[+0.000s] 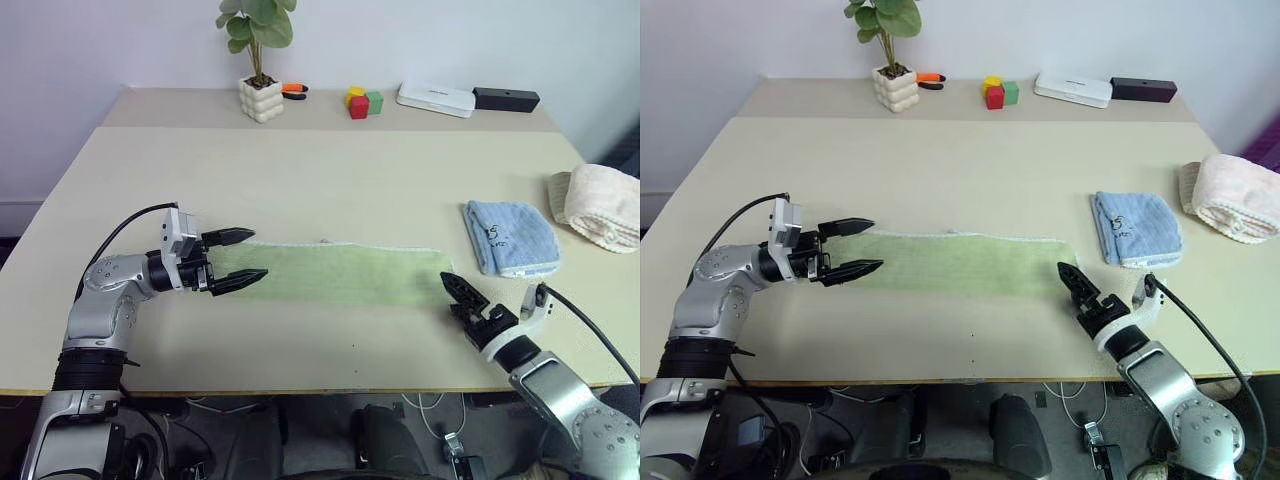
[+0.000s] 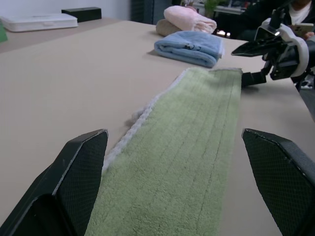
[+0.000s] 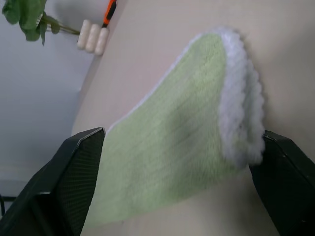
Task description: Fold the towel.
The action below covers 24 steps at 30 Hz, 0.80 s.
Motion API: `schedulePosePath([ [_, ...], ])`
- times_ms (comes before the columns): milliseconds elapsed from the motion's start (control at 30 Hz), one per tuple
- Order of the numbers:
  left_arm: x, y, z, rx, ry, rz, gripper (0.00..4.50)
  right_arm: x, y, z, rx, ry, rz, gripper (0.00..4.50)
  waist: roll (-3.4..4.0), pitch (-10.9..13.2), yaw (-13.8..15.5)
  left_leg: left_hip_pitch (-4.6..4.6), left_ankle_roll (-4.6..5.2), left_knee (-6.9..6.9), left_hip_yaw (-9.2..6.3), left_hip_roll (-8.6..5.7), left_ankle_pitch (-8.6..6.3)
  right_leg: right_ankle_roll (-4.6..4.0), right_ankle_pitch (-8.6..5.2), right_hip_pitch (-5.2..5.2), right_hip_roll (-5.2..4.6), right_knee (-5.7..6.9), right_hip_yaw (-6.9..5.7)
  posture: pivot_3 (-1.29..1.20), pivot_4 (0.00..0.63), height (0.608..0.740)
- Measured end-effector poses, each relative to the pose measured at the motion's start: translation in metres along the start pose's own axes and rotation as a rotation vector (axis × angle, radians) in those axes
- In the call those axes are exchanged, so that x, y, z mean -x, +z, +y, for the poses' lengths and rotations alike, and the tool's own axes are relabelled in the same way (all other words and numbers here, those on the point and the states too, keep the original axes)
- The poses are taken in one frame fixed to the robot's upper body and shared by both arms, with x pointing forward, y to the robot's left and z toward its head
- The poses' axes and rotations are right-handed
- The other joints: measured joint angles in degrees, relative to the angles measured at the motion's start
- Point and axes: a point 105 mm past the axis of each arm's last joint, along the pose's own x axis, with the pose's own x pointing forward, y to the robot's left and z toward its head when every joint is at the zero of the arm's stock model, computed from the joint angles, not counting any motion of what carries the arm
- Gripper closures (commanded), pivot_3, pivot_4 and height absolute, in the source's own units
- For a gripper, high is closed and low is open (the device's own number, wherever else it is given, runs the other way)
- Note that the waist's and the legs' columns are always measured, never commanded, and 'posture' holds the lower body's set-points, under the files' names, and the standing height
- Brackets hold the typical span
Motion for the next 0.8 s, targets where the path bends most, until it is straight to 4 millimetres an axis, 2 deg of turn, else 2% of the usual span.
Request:
schedulePosePath([
  [100, 0.001, -0.001, -0.001, -0.001, 0.004, 0.002, 0.0, -0.006, 0.001, -0.006, -0.02, -0.025, -0.016, 2.91, 0.02, 0.0, 0.0, 0.0, 0.0, -0.01, 0.02, 0.0, 0.0, 0.01, 0.0, -0.02, 0.0, 0.01, 0.01, 0.0, 0.15, 0.74],
  [200, 0.001, -0.001, 0.0, -0.002, 0.014, 0.003, 0.0, -0.011, 0.004, 0.002, -0.002, 0.004, -0.014, 4.35, -0.17, -0.1, -0.1, 0.01, 0.0, -0.01, 0.01, 0.0, 0.0, 0.01, 0.0, 0.01, 0.0, 0.0, 0.01, 0.0, 0.15, 0.74],
  [233, 0.001, -0.001, 0.0, -0.004, 0.017, 0.003, 0.0, -0.011, 0.005, 0.004, 0.01, 0.006, -0.009, 4.47, -0.25, -0.2, -0.1, 0.02, 0.0, 0.0, 0.01, 0.0, 0.0, 0.01, 0.01, 0.03, -0.01, 0.0, 0.01, 0.0, 0.15, 0.74],
  [433, 0.002, -0.001, 0.001, -0.004, 0.034, 0.002, 0.0, -0.017, 0.012, 0.005, 0.059, -0.009, -0.004, 4.47, -0.26, -0.2, 0.1, 0.0, 0.0, 0.02, 0.05, -0.02, 0.0, -0.01, 0.0, 0.02, -0.09, -0.02, 0.04, 0.0, 0.15, 0.74],
  [600, 0.002, -0.001, 0.001, -0.006, 0.039, -0.001, 0.0, -0.02, 0.028, 0.003, 0.255, -0.05, 0.019, 4.47, 0.01, 0.0, 0.1, -0.06, 0.02, 0.0, 0.12, -0.08, -0.01, 0.01, 0.01, -0.08, -0.12, -0.02, 0.07, 0.0, 0.15, 0.74],
  [733, 0.001, 0.0, 0.001, -0.015, 0.04, -0.008, 0.0, -0.024, 0.04, 0.019, 0.452, 0.009, 0.061, 4.47, 0.2, 0.1, 0.0, -0.06, 0.05, -0.01, 0.2, -0.08, -0.03, 0.05, 0.03, -0.14, -0.07, -0.01, 0.12, 0.0, 0.15, 0.74],
  [800, 0.001, 0.0, 0.002, -0.017, 0.04, -0.008, 0.0, -0.022, 0.04, 0.034, 0.53, 0.075, 0.091, 4.47, 0.2, 0.1, 0.1, -0.06, 0.12, -0.02, 0.17, -0.05, -0.07, 0.2, 0.09, -0.14, -0.01, 0.0, 0.1, 0.0, 0.15, 0.74],
])
